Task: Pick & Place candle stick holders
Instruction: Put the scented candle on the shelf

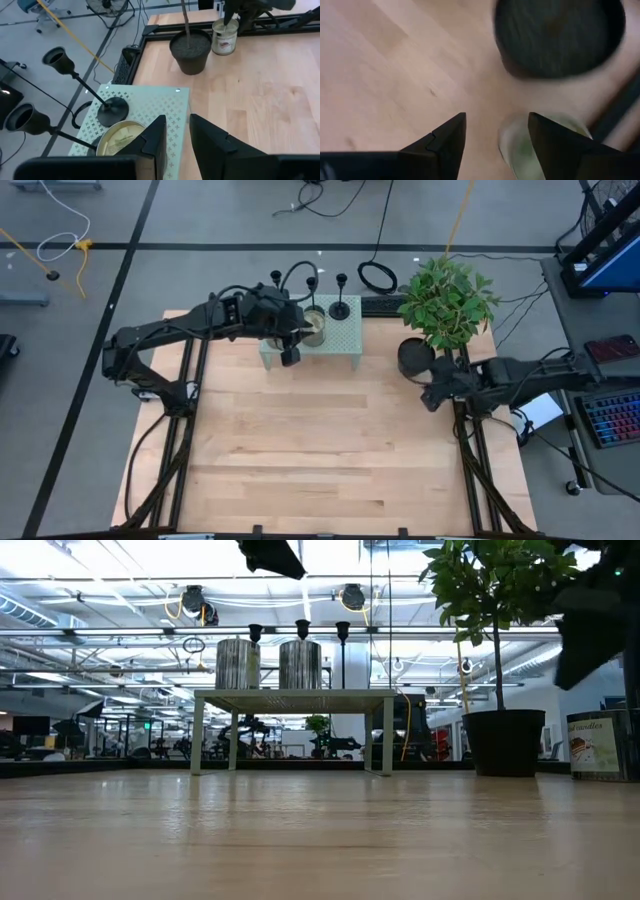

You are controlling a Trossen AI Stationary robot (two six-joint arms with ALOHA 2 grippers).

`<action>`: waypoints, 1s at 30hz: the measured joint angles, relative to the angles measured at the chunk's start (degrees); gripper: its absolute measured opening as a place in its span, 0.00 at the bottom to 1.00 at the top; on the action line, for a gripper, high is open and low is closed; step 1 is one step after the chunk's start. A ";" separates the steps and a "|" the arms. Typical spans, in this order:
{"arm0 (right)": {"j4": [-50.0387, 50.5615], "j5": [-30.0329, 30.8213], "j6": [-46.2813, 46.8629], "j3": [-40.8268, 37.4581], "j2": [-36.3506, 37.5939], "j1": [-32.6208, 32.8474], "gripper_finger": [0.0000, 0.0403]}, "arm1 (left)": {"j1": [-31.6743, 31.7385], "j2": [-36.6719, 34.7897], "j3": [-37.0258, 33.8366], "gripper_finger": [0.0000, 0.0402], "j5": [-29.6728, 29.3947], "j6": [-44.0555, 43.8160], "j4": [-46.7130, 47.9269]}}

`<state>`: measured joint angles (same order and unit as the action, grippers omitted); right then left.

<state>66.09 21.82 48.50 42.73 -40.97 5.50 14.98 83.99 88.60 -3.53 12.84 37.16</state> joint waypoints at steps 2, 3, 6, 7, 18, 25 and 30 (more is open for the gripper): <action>4.19 -3.09 2.46 0.43 -1.69 -0.80 0.50 | 0.00 -0.02 0.00 0.23 0.00 0.00 -0.06; 5.51 -4.55 3.40 0.38 -2.63 -1.23 0.49 | 0.00 -0.02 0.00 0.23 0.00 0.00 -0.04; 5.45 -6.65 5.63 -0.63 -5.50 -1.98 0.47 | 0.00 -0.02 0.00 0.23 -0.02 -0.60 -0.07; 5.27 -6.77 5.73 -0.69 -6.59 -2.27 0.47 | 0.00 -0.02 0.00 0.23 -0.03 -1.07 -0.08; 5.06 -7.02 3.90 -0.69 -15.77 -5.14 0.44 | 0.04 -0.02 0.00 0.23 -0.04 -1.14 0.18; 6.07 -6.40 4.53 -0.71 -17.53 -5.17 0.32 | 0.04 -0.02 0.00 0.23 -0.04 -1.09 0.38; 7.03 -5.44 5.77 -0.71 -18.37 -5.20 0.18 | 0.03 -0.01 0.00 0.23 -0.03 -1.09 0.50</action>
<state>73.12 16.38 54.28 42.02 -59.34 0.30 15.01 83.98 88.60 -3.56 11.75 37.66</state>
